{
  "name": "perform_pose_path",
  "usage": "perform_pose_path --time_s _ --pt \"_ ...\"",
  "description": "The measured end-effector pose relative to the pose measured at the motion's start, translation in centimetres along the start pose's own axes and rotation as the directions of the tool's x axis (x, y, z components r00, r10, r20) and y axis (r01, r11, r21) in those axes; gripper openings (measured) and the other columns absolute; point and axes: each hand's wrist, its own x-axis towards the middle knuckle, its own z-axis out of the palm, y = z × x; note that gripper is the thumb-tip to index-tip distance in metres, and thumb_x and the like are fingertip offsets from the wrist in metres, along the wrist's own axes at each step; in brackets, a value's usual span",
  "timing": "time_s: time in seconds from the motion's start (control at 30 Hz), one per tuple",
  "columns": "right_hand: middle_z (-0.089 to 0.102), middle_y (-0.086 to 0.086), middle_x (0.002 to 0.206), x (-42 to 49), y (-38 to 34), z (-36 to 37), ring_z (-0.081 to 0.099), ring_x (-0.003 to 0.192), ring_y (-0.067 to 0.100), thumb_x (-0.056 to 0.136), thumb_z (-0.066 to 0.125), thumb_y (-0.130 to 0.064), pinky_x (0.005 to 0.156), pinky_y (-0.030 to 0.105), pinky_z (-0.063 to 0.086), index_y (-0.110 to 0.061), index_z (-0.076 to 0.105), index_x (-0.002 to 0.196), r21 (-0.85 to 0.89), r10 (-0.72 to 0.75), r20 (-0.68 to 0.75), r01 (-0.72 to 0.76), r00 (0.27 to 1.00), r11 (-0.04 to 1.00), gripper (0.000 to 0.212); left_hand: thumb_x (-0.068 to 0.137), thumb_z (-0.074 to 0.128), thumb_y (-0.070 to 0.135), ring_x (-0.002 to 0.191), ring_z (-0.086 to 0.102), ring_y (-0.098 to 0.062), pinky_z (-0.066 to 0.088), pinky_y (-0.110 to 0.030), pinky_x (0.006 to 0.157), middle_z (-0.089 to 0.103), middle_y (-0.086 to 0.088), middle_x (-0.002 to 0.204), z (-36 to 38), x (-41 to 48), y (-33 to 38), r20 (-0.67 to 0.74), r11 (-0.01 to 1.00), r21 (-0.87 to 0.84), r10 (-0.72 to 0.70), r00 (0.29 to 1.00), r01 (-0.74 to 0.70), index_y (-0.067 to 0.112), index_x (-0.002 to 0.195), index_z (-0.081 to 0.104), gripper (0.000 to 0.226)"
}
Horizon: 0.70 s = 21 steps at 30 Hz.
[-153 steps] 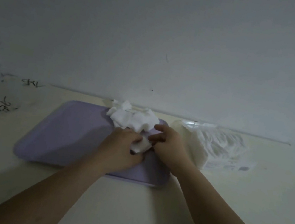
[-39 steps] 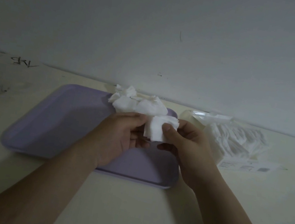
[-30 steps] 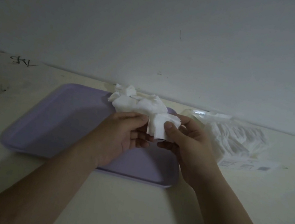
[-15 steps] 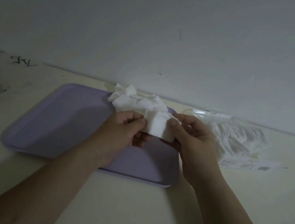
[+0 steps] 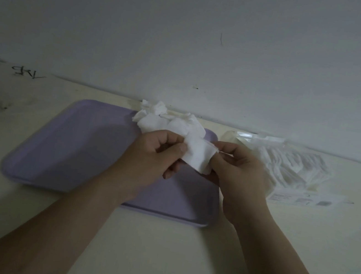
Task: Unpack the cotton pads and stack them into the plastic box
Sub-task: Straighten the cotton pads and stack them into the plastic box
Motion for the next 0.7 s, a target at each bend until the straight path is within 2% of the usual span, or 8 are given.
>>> perform_pose_path --time_s 0.07,0.23,0.37,0.43,0.5,0.57,0.63,0.7 --pt "0.078 0.021 0.086 -0.09 -0.22 -0.01 0.073 0.077 0.028 0.093 0.067 0.007 0.075 0.044 0.063 -0.005 0.075 0.095 0.028 0.010 0.022 -0.011 1.000 1.000 0.015 0.101 0.065 0.010 0.057 0.053 -0.012 0.044 -0.024 0.052 0.064 -0.004 0.064 -0.13 0.17 -0.27 -0.038 0.999 0.039 0.008 0.999 -0.006 0.011 0.097 0.074 0.009" --pt "0.077 0.020 0.087 -0.25 -0.24 0.42 0.073 0.084 0.030 0.095 0.070 0.003 0.084 0.049 0.062 -0.003 0.072 0.098 0.121 0.048 0.082 -0.058 0.996 0.991 0.007 0.099 0.067 0.011 0.057 0.054 -0.012 0.045 -0.026 0.054 0.065 -0.004 0.063 -0.06 0.32 -0.68 -0.082 0.998 0.063 0.010 0.997 -0.005 0.015 0.098 0.073 0.007" --pt "0.068 0.028 0.094 -0.07 0.17 0.51 0.069 0.092 0.034 0.097 0.071 -0.003 0.090 0.054 0.061 -0.008 0.075 0.095 0.150 0.051 0.110 -0.067 0.993 0.986 0.007 0.098 0.067 0.012 0.060 0.055 -0.014 0.046 -0.028 0.057 0.066 -0.003 0.064 0.07 0.32 -0.81 -0.110 0.998 0.063 0.002 0.994 0.005 0.014 0.098 0.073 0.007" --pt "0.068 0.035 0.100 -0.04 0.29 0.51 0.069 0.096 0.038 0.099 0.069 -0.006 0.094 0.057 0.060 -0.005 0.074 0.100 0.167 0.055 0.130 -0.077 0.990 0.983 0.006 0.097 0.067 0.012 0.061 0.056 -0.014 0.047 -0.030 0.059 0.066 -0.002 0.064 0.15 0.29 -0.86 -0.123 0.998 0.065 -0.001 0.992 0.009 0.013 0.096 0.073 0.006" --pt "0.071 0.036 0.108 -0.25 0.05 0.58 0.072 0.099 0.040 0.097 0.072 -0.017 0.096 0.056 0.059 0.001 0.071 0.106 0.218 0.072 0.173 -0.110 0.982 0.970 0.020 0.095 0.070 0.013 0.061 0.058 -0.013 0.047 -0.032 0.062 0.067 -0.001 0.064 0.26 0.29 -0.99 -0.142 0.997 0.073 0.002 0.990 0.009 0.013 0.094 0.074 0.004" --pt "0.071 0.037 0.110 -0.53 -0.27 0.63 0.072 0.100 0.040 0.084 0.083 -0.028 0.099 0.058 0.056 0.001 0.071 0.107 0.233 0.082 0.226 -0.136 0.971 0.963 0.039 0.093 0.072 0.015 0.061 0.060 -0.011 0.048 -0.031 0.064 0.069 0.000 0.066 0.33 0.34 -1.06 -0.170 0.995 0.104 0.012 0.985 0.006 0.014 0.092 0.074 0.003" --pt "0.073 0.035 0.109 -0.67 -0.41 0.65 0.073 0.098 0.038 0.077 0.087 -0.020 0.099 0.055 0.057 -0.001 0.073 0.106 0.222 0.067 0.248 -0.124 0.966 0.967 0.037 0.092 0.073 0.016 0.061 0.063 -0.008 0.048 -0.028 0.063 0.071 0.002 0.068 0.53 0.37 -0.97 -0.184 0.992 0.129 0.019 0.983 0.005 0.016 0.092 0.074 0.002" --pt "0.078 0.027 0.104 -0.54 -0.17 0.65 0.076 0.097 0.034 0.083 0.081 0.000 0.093 0.045 0.062 0.000 0.073 0.109 0.190 0.056 0.232 -0.102 0.971 0.977 0.027 0.092 0.072 0.014 0.061 0.063 -0.008 0.048 -0.028 0.063 0.071 0.004 0.067 0.61 0.45 -0.95 -0.194 0.989 0.148 0.017 0.981 0.012 0.016 0.091 0.074 0.003"
